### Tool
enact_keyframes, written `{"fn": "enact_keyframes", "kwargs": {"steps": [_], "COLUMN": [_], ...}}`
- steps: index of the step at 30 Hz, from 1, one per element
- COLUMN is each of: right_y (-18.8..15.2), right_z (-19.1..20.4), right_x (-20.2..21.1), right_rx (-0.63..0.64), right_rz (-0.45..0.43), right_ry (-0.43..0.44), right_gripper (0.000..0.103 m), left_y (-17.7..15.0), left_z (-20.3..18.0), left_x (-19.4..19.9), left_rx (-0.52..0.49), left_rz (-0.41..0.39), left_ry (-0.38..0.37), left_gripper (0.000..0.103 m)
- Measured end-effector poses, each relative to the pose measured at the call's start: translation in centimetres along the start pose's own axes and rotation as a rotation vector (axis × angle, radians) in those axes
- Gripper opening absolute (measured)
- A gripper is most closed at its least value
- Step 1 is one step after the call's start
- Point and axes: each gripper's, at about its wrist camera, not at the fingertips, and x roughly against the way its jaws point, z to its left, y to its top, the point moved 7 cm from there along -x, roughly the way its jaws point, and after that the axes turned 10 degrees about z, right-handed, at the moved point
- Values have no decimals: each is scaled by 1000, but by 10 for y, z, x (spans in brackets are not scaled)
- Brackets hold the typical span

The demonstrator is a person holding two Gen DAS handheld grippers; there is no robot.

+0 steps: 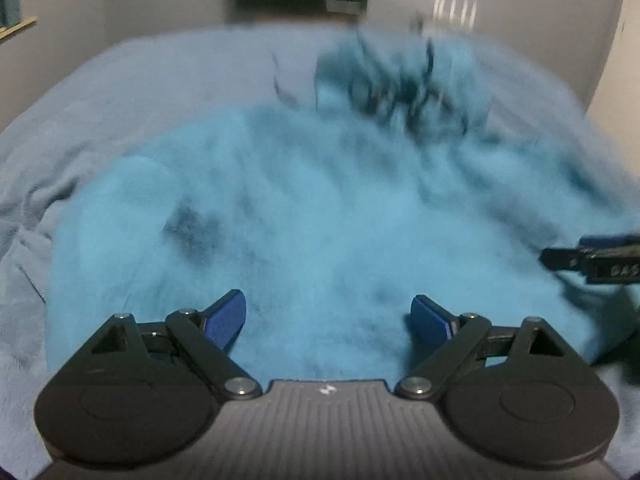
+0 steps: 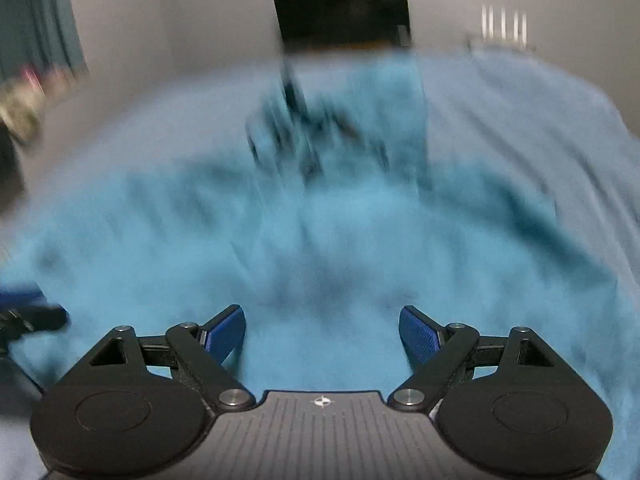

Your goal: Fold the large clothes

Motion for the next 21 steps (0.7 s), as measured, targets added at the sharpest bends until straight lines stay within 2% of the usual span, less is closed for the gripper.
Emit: {"fn": "enact_keyframes", "kwargs": {"steps": [1,3,7,11,14,17,21], "right_y": [-1,5,33,54,63,60,60], "right_z": [-1,-7,-29,-51,-53,-49,-39], "right_x": [-6,-3,24,21,-3,-19,-38], "right_rx": [-6,-52,-134,-219,-271,-286,-264], "right_rz": [31,3,-211,-334,-358,-338,-349], "right_ry": [-5,23,45,80,106,143,180], "right_gripper": [88,88,91,91,89,88,88], "left_y": [4,16,59,119,168,222,285], "left_z": [1,-1,-10,-16,-20,-21,-24], "left_x": [-4,-2,2,-8,-25,-47,-88], "left_rx": [0,-1,2,29,61,106,138], "left_rz": [7,-27,-138,-175,-204,-211,-178], "left_ry": [13,4,-49,-77,-77,-69,-18], "left_gripper": [90,90,90,90,90,90,90]}}
